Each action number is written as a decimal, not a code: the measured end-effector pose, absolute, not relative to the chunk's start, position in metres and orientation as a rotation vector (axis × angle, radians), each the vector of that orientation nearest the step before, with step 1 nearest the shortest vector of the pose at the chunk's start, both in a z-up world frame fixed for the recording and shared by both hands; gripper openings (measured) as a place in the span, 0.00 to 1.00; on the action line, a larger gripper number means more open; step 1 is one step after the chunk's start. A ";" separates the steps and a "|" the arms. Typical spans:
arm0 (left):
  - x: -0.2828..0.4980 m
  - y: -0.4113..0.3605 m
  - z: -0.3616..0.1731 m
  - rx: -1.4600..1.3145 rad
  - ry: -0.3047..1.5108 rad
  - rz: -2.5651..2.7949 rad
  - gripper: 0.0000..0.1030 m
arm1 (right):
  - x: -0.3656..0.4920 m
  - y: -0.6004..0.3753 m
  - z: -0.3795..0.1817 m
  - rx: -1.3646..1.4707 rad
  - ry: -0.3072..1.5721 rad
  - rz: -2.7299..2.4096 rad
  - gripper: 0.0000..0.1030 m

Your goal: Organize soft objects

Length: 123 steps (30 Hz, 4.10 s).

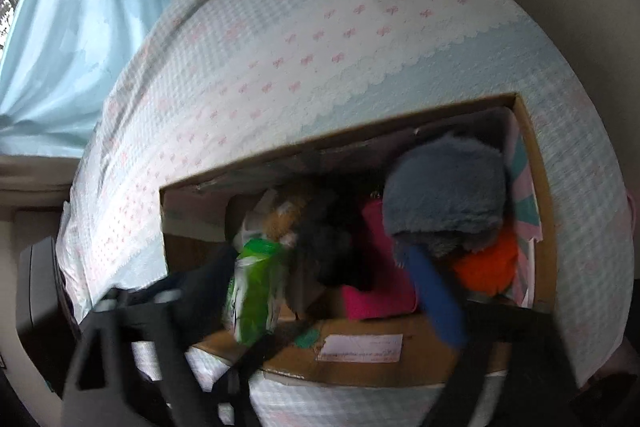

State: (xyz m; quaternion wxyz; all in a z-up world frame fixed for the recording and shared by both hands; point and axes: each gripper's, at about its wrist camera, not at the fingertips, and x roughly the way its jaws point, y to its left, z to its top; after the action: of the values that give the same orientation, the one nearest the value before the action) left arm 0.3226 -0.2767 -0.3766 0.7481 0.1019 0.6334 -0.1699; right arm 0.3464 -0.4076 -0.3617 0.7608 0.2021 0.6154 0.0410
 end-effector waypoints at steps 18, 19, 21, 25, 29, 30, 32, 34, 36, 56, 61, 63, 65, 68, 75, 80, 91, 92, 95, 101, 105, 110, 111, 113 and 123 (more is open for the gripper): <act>0.300 -0.232 -0.302 0.139 1.249 -0.326 1.00 | 0.304 -0.399 -0.293 0.364 1.222 0.012 0.91; 0.297 -0.227 -0.294 0.136 1.234 -0.323 1.00 | 0.300 -0.396 -0.284 0.355 1.207 0.012 0.91; 0.291 -0.216 -0.272 0.121 1.198 -0.319 1.00 | 0.290 -0.388 -0.261 0.333 1.166 0.010 0.91; 0.276 -0.189 -0.224 0.090 1.114 -0.308 1.00 | 0.264 -0.367 -0.209 0.262 1.067 0.004 0.91; 0.252 -0.156 -0.171 0.064 1.007 -0.296 1.00 | 0.231 -0.340 -0.158 0.197 0.959 -0.013 0.91; 0.244 -0.146 -0.156 0.056 0.976 -0.293 1.00 | 0.222 -0.333 -0.146 0.181 0.933 -0.019 0.91; 0.230 -0.129 -0.133 0.044 0.927 -0.284 1.00 | 0.203 -0.315 -0.121 0.143 0.876 -0.034 0.91; 0.214 -0.110 -0.110 0.036 0.879 -0.269 1.00 | 0.181 -0.296 -0.100 0.113 0.818 -0.051 0.91; 0.198 -0.091 -0.091 0.038 0.831 -0.248 1.00 | 0.165 -0.282 -0.086 0.098 0.781 -0.065 0.91; 0.070 0.013 -0.019 0.010 0.508 -0.188 1.00 | 0.045 -0.185 -0.034 0.035 0.527 -0.171 0.91; 0.059 0.010 -0.014 0.034 0.474 -0.175 1.00 | 0.037 -0.179 -0.029 0.024 0.499 -0.178 0.91; 0.056 0.010 -0.012 0.031 0.465 -0.177 1.00 | 0.036 -0.178 -0.029 0.020 0.494 -0.178 0.91; 0.054 0.011 -0.010 0.028 0.462 -0.177 1.00 | 0.035 -0.177 -0.029 0.018 0.490 -0.176 0.91; 0.054 0.011 -0.009 0.023 0.459 -0.173 1.00 | 0.035 -0.175 -0.029 0.017 0.487 -0.172 0.91; 0.051 0.008 -0.007 0.026 0.447 -0.164 1.00 | 0.033 -0.177 -0.024 0.012 0.470 -0.170 0.91; 0.052 0.006 -0.006 0.022 0.449 -0.166 1.00 | 0.036 -0.182 -0.023 0.015 0.473 -0.176 0.91; 0.054 0.000 -0.006 0.033 0.443 -0.163 1.00 | 0.039 -0.191 -0.023 0.027 0.476 -0.172 0.91; 0.054 0.000 -0.006 0.034 0.444 -0.163 1.00 | 0.039 -0.191 -0.023 0.027 0.476 -0.173 0.91; 0.055 -0.001 -0.007 0.039 0.439 -0.162 1.00 | 0.040 -0.192 -0.023 0.024 0.476 -0.175 0.91; 0.058 -0.003 -0.008 0.043 0.441 -0.162 1.00 | 0.042 -0.195 -0.023 0.030 0.483 -0.181 0.91; 0.061 -0.003 -0.009 0.044 0.441 -0.160 1.00 | 0.043 -0.196 -0.022 0.028 0.483 -0.185 0.91; 0.062 -0.003 -0.009 0.047 0.441 -0.158 1.00 | 0.044 -0.196 -0.022 0.031 0.482 -0.186 0.91; 0.063 -0.003 -0.009 0.049 0.439 -0.154 1.00 | 0.045 -0.196 -0.022 0.030 0.482 -0.186 0.91; 0.065 -0.003 -0.009 0.054 0.437 -0.151 1.00 | 0.045 -0.196 -0.022 0.031 0.482 -0.185 0.91; 0.067 -0.007 -0.010 0.079 0.408 -0.132 1.00 | 0.051 -0.197 -0.023 0.031 0.478 -0.189 0.91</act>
State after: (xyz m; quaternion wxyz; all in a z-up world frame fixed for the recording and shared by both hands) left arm 0.0673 -0.0067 -0.0096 0.9763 0.0390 0.2023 -0.0654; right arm 0.0512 -0.1968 -0.0235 0.9670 0.0155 0.2365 -0.0935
